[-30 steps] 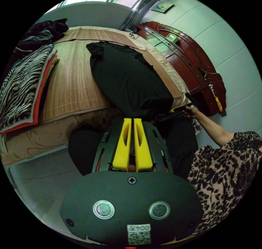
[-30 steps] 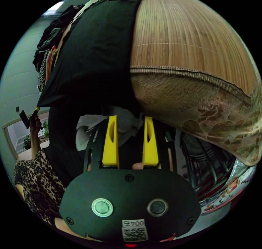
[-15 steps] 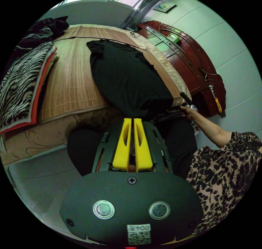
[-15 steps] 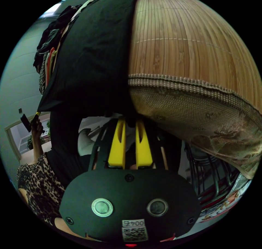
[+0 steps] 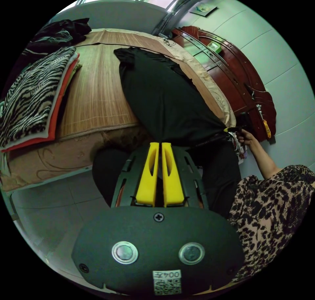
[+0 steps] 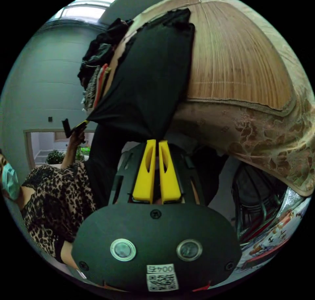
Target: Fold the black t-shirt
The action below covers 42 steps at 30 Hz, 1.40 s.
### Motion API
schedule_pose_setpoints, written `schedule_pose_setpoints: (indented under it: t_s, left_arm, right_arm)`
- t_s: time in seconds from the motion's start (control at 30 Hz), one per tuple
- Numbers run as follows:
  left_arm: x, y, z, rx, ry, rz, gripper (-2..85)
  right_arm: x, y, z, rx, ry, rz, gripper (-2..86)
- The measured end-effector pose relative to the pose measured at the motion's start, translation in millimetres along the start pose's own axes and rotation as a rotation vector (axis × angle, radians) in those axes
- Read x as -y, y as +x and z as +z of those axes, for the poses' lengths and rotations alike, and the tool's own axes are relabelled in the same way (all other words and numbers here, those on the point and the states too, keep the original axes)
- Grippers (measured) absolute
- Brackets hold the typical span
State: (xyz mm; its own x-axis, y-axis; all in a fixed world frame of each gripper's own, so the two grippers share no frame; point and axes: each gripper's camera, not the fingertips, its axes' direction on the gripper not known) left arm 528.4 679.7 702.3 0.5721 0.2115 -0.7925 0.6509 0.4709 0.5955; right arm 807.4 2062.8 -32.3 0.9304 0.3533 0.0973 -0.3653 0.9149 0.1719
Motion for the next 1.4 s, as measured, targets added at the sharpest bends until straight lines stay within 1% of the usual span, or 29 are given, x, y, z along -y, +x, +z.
schedule_pose_setpoints:
  t_s: [0.13, 0.37, 0.6, 0.7, 0.8, 0.97, 1.1, 1.27, 1.4]
  left_arm:
    - [9, -17, -10, -0.043, 0.036, -0.009, 1.2]
    - [13, -39, -28, -0.109, 0.046, -0.005, 1.1]
    - [7, -68, -51, -0.263, 0.08, -0.072, 1.2]
    - [14, -72, -60, -0.28, 0.11, -0.072, 1.3]
    - [37, -75, -66, -0.288, 0.139, -0.055, 1.3]
    - [99, -86, -75, -0.324, 0.233, -0.028, 1.3]
    - [173, -104, -76, -0.292, 0.256, -0.033, 1.3]
    - [268, -125, -69, -0.282, 0.231, -0.013, 1.3]
    - [347, -151, -48, -0.294, 0.193, -0.039, 1.3]
  right_arm:
    - [-8, -15, -32, 0.034, 0.061, -0.082, -0.2]
    - [-31, -42, -69, 0.048, 0.085, -0.165, -0.4]
    - [-71, -55, -96, 0.098, 0.17, -0.141, -0.4]
    - [-82, -57, -109, 0.157, 0.248, -0.131, -0.4]
    - [-75, -56, -127, 0.194, 0.324, -0.12, -0.5]
    - [-15, -50, -174, 0.238, 0.428, -0.133, -0.5]
    - [46, -52, -206, 0.194, 0.426, -0.158, -0.5]
    - [153, -51, -243, 0.159, 0.393, -0.192, -0.4]
    - [225, -39, -254, 0.149, 0.365, -0.185, -0.4]
